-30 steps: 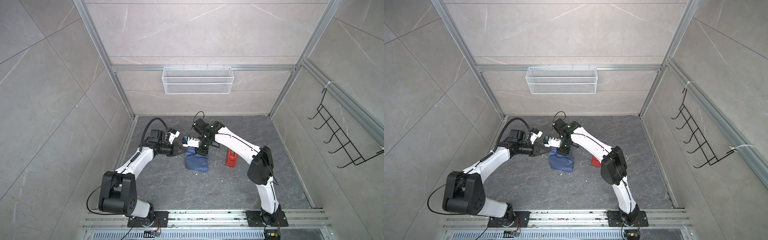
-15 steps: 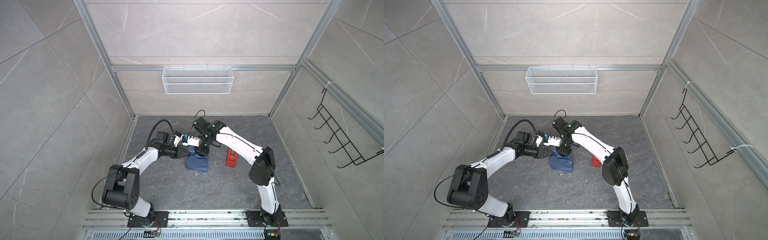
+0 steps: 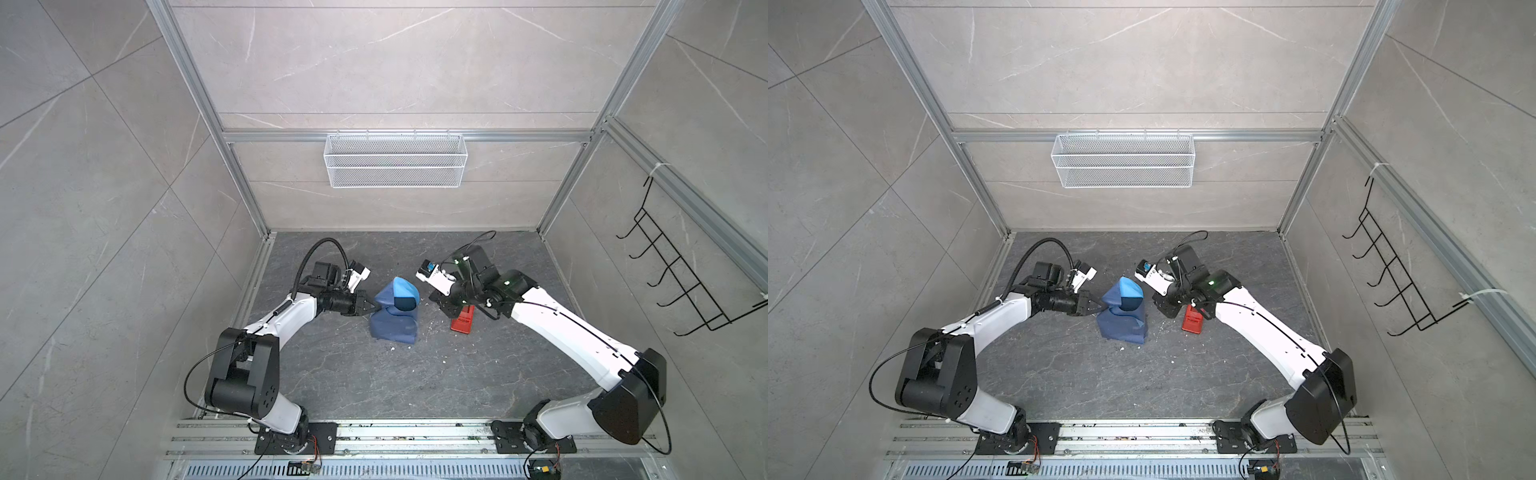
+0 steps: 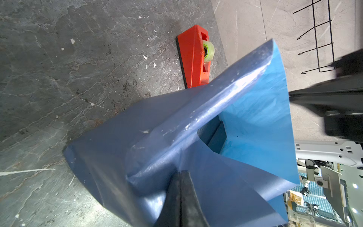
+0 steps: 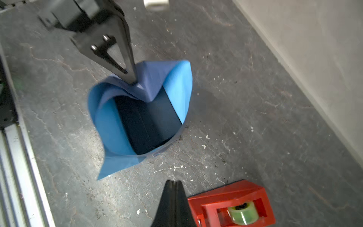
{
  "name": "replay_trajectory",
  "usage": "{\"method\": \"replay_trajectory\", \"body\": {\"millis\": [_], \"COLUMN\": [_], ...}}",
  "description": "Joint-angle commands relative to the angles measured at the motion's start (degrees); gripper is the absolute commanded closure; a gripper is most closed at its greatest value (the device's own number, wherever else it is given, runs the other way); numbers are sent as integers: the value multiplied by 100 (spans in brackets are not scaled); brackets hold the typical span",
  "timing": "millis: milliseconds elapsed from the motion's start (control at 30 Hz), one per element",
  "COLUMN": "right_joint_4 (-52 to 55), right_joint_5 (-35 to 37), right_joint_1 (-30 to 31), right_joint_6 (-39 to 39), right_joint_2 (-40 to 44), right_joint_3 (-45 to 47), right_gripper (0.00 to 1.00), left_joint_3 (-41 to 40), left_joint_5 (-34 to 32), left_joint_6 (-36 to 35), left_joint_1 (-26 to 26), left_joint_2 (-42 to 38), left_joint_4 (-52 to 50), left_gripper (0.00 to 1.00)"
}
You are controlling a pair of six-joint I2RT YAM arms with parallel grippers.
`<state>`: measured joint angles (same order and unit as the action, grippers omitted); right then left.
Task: Wrap a gift box in wrapping paper
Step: Fold the wrapping paper for the gift box.
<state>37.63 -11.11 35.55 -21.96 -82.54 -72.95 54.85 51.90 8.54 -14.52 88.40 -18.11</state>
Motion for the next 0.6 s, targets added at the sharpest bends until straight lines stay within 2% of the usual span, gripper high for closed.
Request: {"method": "replay_trajectory", "body": {"millis": [0,567], "right_joint_4": [-926,-2468], "right_joint_5": [183,-1339], "right_joint_1": [17,9], "right_joint_6": [480,907], "right_joint_2": [2,-961], "right_joint_3": [584,672], "right_gripper": [100,100], "left_joint_3": [-50,75], "left_joint_5": [-283,-180], "left_joint_6": [-181,-203], "left_joint_1": [-42,-42], "left_joint_2": [125,73], "left_joint_4": [-304,-402], "left_gripper": [100,100]}}
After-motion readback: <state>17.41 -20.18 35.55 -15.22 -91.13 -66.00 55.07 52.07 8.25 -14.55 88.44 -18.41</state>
